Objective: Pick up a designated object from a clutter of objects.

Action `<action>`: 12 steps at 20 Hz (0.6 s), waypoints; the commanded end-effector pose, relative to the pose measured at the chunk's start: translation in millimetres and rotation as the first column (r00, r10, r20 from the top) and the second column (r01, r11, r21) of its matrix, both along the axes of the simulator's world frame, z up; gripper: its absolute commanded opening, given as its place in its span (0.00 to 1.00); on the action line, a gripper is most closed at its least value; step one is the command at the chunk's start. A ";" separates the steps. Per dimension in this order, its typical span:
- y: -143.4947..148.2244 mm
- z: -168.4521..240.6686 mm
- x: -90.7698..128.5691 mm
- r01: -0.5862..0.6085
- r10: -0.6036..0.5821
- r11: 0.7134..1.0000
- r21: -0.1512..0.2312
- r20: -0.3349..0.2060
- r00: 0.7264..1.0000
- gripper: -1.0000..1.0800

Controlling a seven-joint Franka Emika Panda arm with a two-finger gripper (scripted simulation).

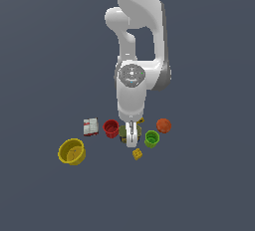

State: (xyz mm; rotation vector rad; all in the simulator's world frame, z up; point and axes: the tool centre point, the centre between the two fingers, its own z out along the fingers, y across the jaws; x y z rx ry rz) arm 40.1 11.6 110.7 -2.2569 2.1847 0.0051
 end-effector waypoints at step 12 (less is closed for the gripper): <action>-0.6 -24.8 -0.5 0.016 -0.016 1.000 -0.003 0.001 1.000 0.96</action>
